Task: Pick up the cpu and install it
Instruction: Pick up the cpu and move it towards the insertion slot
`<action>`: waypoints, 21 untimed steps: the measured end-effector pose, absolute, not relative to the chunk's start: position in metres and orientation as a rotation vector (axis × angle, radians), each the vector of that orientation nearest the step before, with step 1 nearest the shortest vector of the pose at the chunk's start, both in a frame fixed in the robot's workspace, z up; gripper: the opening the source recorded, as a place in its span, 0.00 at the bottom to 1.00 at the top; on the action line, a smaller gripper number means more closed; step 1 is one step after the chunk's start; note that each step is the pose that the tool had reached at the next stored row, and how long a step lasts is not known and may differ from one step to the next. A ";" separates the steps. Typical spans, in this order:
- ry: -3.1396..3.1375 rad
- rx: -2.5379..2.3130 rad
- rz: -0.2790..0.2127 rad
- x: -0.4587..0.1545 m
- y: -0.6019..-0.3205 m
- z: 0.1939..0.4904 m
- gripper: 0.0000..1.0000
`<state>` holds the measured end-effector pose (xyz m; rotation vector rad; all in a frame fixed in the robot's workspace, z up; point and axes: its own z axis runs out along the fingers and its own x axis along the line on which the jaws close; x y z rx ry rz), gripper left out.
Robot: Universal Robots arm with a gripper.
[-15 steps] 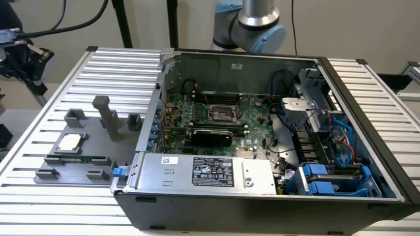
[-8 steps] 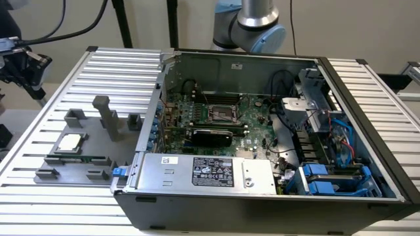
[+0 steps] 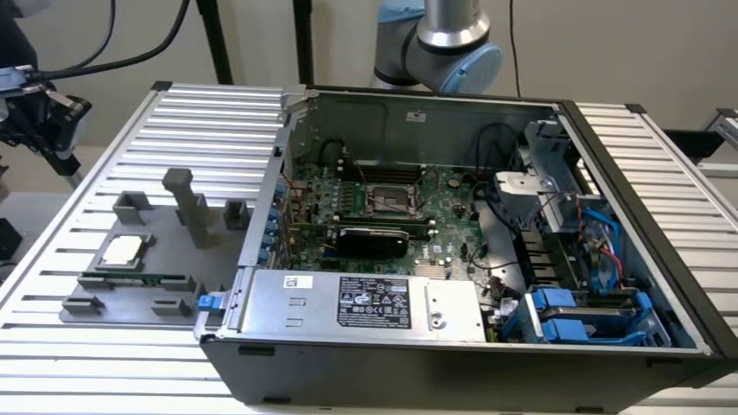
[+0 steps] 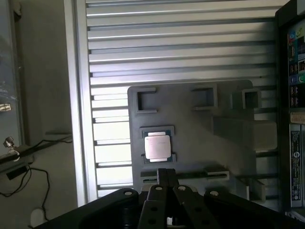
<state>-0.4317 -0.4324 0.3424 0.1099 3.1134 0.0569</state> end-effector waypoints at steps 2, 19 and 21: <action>3.113 0.110 0.057 -0.432 -0.432 0.342 0.11; 3.113 0.110 0.057 -0.431 -0.432 0.342 0.30; 3.114 0.110 0.056 -0.430 -0.432 0.341 0.36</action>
